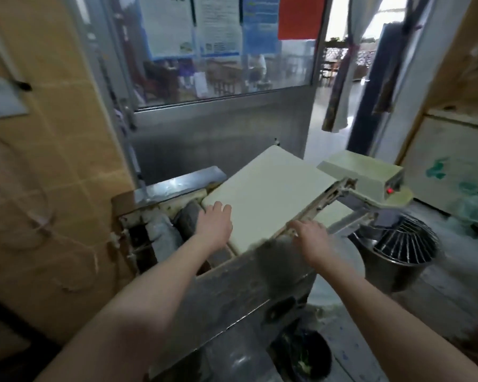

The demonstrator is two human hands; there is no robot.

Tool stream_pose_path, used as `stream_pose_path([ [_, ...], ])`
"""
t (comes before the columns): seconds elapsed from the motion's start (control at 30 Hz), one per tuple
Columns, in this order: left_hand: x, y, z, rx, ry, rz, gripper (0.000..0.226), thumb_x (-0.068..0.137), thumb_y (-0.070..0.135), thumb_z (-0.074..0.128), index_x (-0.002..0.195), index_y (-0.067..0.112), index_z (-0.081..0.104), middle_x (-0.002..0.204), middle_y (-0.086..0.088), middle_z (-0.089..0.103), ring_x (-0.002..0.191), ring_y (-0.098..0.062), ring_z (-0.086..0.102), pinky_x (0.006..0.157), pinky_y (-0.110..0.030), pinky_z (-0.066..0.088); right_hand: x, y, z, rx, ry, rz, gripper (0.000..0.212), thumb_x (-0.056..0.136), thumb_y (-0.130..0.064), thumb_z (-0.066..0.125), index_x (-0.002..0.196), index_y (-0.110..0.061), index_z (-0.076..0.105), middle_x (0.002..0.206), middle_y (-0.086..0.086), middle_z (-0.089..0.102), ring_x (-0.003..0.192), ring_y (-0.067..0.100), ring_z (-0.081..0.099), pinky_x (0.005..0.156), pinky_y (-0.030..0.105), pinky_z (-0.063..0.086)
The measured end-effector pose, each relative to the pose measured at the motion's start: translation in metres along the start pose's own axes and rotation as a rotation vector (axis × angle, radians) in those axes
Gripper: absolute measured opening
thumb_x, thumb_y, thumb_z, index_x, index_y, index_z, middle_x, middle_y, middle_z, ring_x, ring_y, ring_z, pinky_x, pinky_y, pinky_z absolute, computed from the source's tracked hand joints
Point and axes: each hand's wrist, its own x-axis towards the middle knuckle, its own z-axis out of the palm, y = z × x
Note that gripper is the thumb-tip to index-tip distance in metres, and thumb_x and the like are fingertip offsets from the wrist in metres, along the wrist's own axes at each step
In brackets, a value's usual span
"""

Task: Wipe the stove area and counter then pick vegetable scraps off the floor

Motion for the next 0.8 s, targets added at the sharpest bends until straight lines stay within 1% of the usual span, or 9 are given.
stream_pose_path([
  [0.07, -0.011, -0.020, -0.005, 0.025, 0.006, -0.093, 0.034, 0.096, 0.024, 0.040, 0.129, 0.015, 0.041, 0.130, -0.011, 0.046, 0.118, -0.030, 0.046, 0.094, -0.044, 0.038, 0.017, -0.019, 0.002, -0.008, 0.014, -0.174, 0.043, 0.090, -0.012, 0.047, 0.132, -0.022, 0.049, 0.136, 0.002, 0.051, 0.128, 0.024, 0.041, 0.104, 0.037, 0.029],
  [0.2, -0.038, -0.059, -0.016, -0.001, 0.006, -0.232, 0.035, 0.098, 0.026, 0.039, 0.131, 0.015, 0.041, 0.132, -0.010, 0.047, 0.122, -0.029, 0.046, 0.097, -0.044, 0.038, 0.038, -0.066, 0.000, 0.026, 0.030, -0.342, 0.041, 0.091, -0.012, 0.045, 0.131, -0.021, 0.050, 0.135, 0.001, 0.052, 0.127, 0.022, 0.043, 0.104, 0.035, 0.030],
  [0.37, -0.076, -0.123, -0.030, 0.016, 0.018, -0.372, 0.036, 0.099, 0.026, 0.038, 0.132, 0.014, 0.041, 0.131, -0.010, 0.046, 0.121, -0.031, 0.045, 0.095, -0.044, 0.038, 0.050, -0.126, 0.010, 0.035, 0.027, -0.456, 0.038, 0.090, -0.013, 0.047, 0.127, -0.020, 0.053, 0.128, 0.003, 0.057, 0.120, 0.025, 0.047, 0.101, 0.037, 0.035],
  [0.47, -0.108, -0.161, -0.033, -0.020, 0.011, -0.430, 0.033, 0.099, 0.026, 0.039, 0.129, 0.015, 0.042, 0.129, -0.009, 0.047, 0.117, -0.030, 0.049, 0.092, -0.042, 0.041, 0.056, -0.168, 0.021, 0.042, 0.016, -0.503, 0.032, 0.089, -0.015, 0.047, 0.120, -0.020, 0.055, 0.122, 0.004, 0.059, 0.115, 0.026, 0.049, 0.099, 0.037, 0.036],
  [0.57, -0.146, -0.198, -0.035, -0.081, -0.021, -0.501, 0.038, 0.100, 0.027, 0.037, 0.137, 0.017, 0.038, 0.140, -0.009, 0.042, 0.126, -0.031, 0.043, 0.100, -0.043, 0.038, 0.054, -0.219, 0.033, 0.102, 0.001, -0.555, 0.035, 0.091, -0.018, 0.046, 0.124, -0.024, 0.054, 0.123, 0.003, 0.058, 0.116, 0.025, 0.049, 0.100, 0.036, 0.034],
  [0.63, -0.172, -0.222, -0.034, -0.077, -0.031, -0.546, 0.042, 0.100, 0.029, 0.036, 0.139, 0.016, 0.036, 0.143, -0.010, 0.039, 0.129, -0.031, 0.041, 0.102, -0.044, 0.036, 0.048, -0.255, 0.040, 0.144, -0.015, -0.599, 0.036, 0.092, -0.018, 0.045, 0.127, -0.025, 0.053, 0.125, 0.002, 0.058, 0.119, 0.024, 0.048, 0.100, 0.036, 0.035],
  [0.73, -0.211, -0.255, -0.031, -0.059, -0.018, -0.589, 0.041, 0.100, 0.031, 0.036, 0.137, 0.015, 0.037, 0.137, -0.009, 0.043, 0.124, -0.029, 0.044, 0.098, -0.042, 0.038, 0.033, -0.307, 0.054, 0.155, -0.044, -0.689, 0.034, 0.091, -0.016, 0.046, 0.124, -0.022, 0.054, 0.122, 0.004, 0.058, 0.117, 0.026, 0.049, 0.098, 0.039, 0.036],
  [0.8, -0.237, -0.270, -0.031, -0.051, -0.008, -0.657, 0.040, 0.100, 0.031, 0.036, 0.137, 0.015, 0.037, 0.134, -0.007, 0.044, 0.122, -0.029, 0.045, 0.096, -0.042, 0.039, 0.022, -0.339, 0.064, 0.134, -0.073, -0.757, 0.034, 0.089, -0.013, 0.048, 0.122, -0.020, 0.055, 0.121, 0.004, 0.058, 0.115, 0.027, 0.049, 0.097, 0.039, 0.036],
])
